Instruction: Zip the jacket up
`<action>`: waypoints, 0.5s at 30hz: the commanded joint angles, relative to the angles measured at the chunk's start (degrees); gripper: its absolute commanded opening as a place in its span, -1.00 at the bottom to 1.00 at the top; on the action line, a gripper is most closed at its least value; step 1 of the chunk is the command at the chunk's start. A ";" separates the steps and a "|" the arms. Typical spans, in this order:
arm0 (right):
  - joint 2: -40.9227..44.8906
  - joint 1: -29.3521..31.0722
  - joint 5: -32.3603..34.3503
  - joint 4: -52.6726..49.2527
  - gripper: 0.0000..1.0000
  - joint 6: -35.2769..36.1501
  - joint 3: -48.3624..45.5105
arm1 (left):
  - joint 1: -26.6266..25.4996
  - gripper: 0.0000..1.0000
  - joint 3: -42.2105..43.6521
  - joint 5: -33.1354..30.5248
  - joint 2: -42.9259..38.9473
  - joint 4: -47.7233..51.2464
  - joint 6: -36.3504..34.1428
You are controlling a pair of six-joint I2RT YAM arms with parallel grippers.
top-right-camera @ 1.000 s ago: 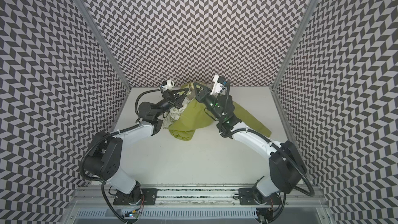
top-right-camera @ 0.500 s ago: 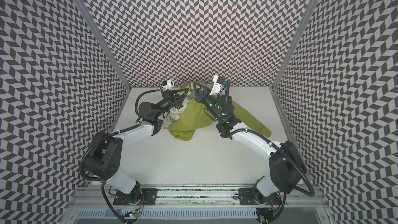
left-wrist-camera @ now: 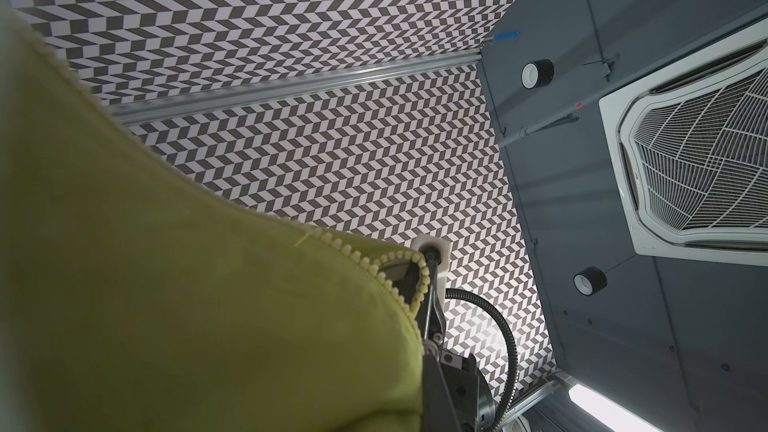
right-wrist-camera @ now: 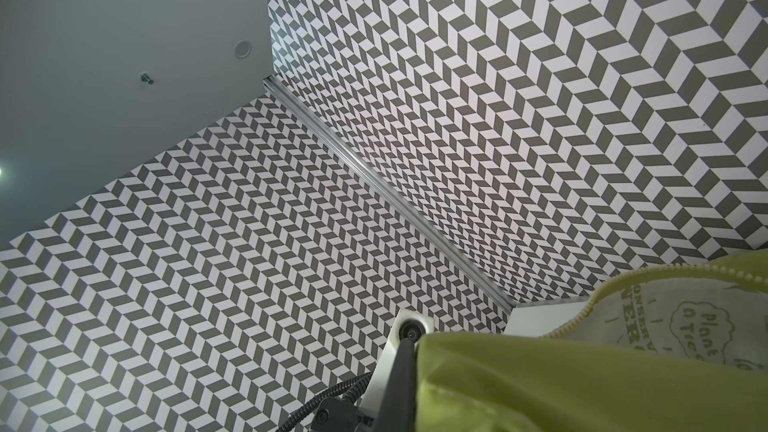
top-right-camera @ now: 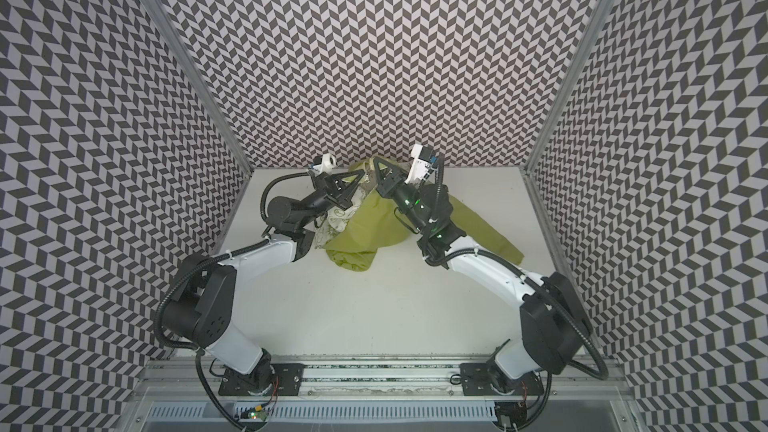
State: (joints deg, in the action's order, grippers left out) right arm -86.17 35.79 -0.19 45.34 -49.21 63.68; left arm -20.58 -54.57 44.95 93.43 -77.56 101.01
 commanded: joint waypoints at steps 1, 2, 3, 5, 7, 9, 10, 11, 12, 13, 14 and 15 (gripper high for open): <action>2.59 0.60 -0.78 5.55 -1.00 1.84 1.00 | -0.25 -1.00 -0.54 0.19 -0.09 -3.59 0.69; 2.59 0.61 -0.81 5.55 -1.00 1.83 0.85 | -0.32 -1.00 -0.62 0.16 0.02 -3.59 0.74; 2.58 0.63 -0.78 5.55 -1.00 1.85 0.88 | -0.28 -1.00 -0.63 0.23 0.09 -3.58 0.77; 2.40 0.60 -1.19 5.44 -1.00 1.84 0.97 | -0.32 -1.00 -0.80 0.10 0.19 -3.62 0.89; 2.09 0.60 -1.56 5.55 -1.00 1.73 1.07 | -0.37 -1.00 -0.89 0.13 0.35 -3.56 0.86; 2.05 0.60 -1.70 5.81 -1.00 1.66 1.18 | -0.52 -1.00 -0.94 0.09 0.48 -3.57 0.94; 1.94 0.64 -1.75 5.81 -1.00 1.66 1.23 | -0.54 -1.00 -0.89 -0.08 0.51 -3.61 0.88; 1.89 0.65 -1.84 5.73 -1.00 1.59 1.23 | -0.52 -1.00 -0.84 -0.04 0.48 -3.62 0.79; 1.88 0.60 -1.97 5.83 -1.00 1.51 1.19 | -0.60 -1.00 -0.80 -0.05 0.47 -3.61 0.77; 1.84 0.66 -2.01 5.90 -1.00 1.44 1.12 | -0.65 -1.00 -0.81 -0.06 0.47 -3.56 0.77; 1.80 0.68 -2.08 5.90 -1.00 1.40 1.15 | -0.63 -1.00 -0.72 -0.04 0.53 -3.57 0.77; 1.73 0.76 -2.10 5.98 -1.00 1.40 1.14 | -0.60 -1.00 -0.63 -0.12 0.55 -3.60 0.77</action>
State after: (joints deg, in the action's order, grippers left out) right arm -86.17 35.81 -1.15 45.32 -48.40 63.70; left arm -20.73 -54.57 44.58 93.73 -77.58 101.03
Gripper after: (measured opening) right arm 0.048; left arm 0.048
